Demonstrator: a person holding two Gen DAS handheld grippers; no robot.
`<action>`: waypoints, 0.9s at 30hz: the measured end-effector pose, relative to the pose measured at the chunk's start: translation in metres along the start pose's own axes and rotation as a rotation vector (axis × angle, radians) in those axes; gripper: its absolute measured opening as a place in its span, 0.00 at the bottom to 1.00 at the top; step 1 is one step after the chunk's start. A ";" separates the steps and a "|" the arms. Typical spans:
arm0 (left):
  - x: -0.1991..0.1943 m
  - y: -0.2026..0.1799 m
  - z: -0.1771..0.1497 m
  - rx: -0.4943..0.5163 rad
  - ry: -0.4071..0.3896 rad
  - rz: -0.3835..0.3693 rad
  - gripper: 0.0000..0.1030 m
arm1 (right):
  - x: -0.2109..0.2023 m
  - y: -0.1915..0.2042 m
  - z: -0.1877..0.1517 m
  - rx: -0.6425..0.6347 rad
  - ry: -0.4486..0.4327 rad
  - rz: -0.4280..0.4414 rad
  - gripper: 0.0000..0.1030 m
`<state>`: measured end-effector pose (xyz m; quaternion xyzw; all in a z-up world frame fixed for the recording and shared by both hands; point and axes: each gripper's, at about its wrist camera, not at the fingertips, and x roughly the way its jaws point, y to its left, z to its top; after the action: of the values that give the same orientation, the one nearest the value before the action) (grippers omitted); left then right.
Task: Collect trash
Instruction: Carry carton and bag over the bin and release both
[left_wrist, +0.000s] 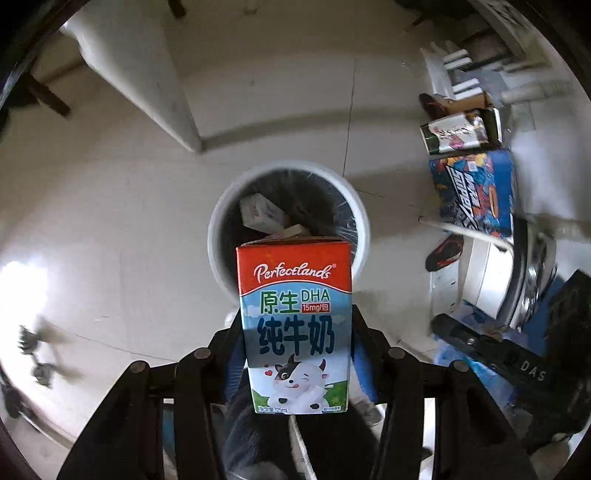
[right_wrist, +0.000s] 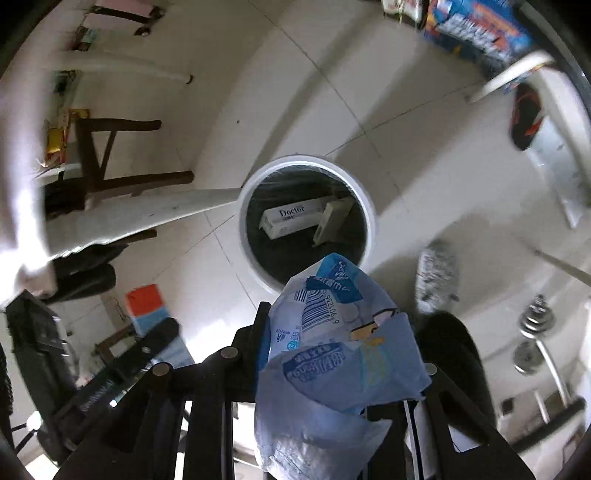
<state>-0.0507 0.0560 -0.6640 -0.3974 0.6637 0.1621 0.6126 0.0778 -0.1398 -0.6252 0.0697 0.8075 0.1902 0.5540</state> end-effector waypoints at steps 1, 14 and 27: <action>0.012 0.004 0.002 -0.011 0.005 -0.015 0.47 | 0.022 -0.006 0.008 0.005 0.005 0.016 0.25; 0.038 0.049 -0.004 -0.060 -0.069 0.121 0.91 | 0.099 -0.021 0.044 -0.046 0.024 0.018 0.74; -0.036 0.024 -0.047 0.024 -0.127 0.327 0.91 | 0.026 0.031 -0.009 -0.386 -0.089 -0.419 1.00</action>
<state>-0.1030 0.0500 -0.6269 -0.2661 0.6813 0.2764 0.6233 0.0565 -0.1049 -0.6327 -0.1970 0.7281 0.2184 0.6192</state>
